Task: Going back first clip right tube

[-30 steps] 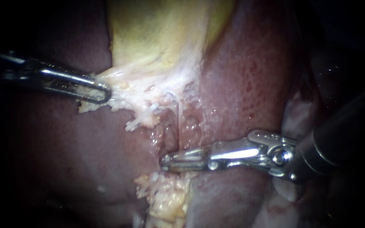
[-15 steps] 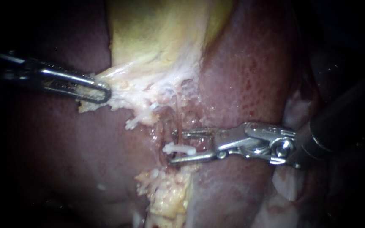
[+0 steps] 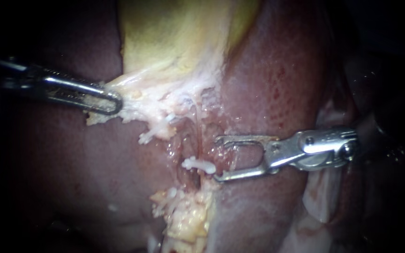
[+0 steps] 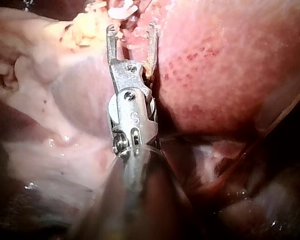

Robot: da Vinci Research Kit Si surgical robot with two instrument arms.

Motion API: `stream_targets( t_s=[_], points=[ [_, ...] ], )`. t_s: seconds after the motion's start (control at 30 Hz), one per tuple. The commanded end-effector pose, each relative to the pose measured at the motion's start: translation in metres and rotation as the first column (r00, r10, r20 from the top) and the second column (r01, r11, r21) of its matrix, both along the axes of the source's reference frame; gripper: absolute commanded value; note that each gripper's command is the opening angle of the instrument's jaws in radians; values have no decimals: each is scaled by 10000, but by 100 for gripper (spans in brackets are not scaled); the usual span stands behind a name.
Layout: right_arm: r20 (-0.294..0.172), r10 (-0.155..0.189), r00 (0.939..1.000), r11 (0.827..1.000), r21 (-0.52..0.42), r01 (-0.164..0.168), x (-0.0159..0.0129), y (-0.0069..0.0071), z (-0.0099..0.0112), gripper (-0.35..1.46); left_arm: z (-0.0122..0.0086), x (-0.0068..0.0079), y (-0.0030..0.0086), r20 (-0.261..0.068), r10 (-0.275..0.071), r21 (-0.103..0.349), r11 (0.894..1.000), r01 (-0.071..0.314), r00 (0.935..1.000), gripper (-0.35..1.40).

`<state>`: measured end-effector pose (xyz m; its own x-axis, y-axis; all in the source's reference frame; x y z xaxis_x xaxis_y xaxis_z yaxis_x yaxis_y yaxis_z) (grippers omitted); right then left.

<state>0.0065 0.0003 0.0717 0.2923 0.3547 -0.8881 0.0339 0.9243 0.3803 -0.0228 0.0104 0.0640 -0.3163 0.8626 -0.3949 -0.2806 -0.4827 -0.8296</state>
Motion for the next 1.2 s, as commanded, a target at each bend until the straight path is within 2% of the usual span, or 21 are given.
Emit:
stream_targets(
  t_s=[0.03,0.2,0.27,0.47,0.63,0.83,1.2],
  points=[
    [90,-103,9999,9997,-209,105,-6,3,-6,50,0,0,0,4,3,-1,10000,-3,10000,-35],
    [572,-398,9976,9964,-727,439,-25,12,-24,50,0,0,0,5,4,-1,10000,-4,10000,-35],
    [579,-449,9973,9954,-815,495,-31,14,-28,50,0,0,0,5,4,-1,10000,-4,10000,-35],
    [563,-473,9973,9955,-793,516,-37,15,-31,50,8,-3,-1,-14,-10,-39,10000,10,10000,-35],
    [558,-480,9973,9955,-792,524,-37,14,-33,50,28,-14,-7,-86,-78,-158,9998,76,9999,-35],
    [559,-478,9973,9955,-792,521,-35,13,-34,50,50,-28,-11,-17,75,-218,9997,-75,10000,-35],
    [561,-476,9973,9955,-795,520,-35,12,-34,50,51,-29,-14,-2,96,-159,9998,-96,10000,-35]
  ],
)
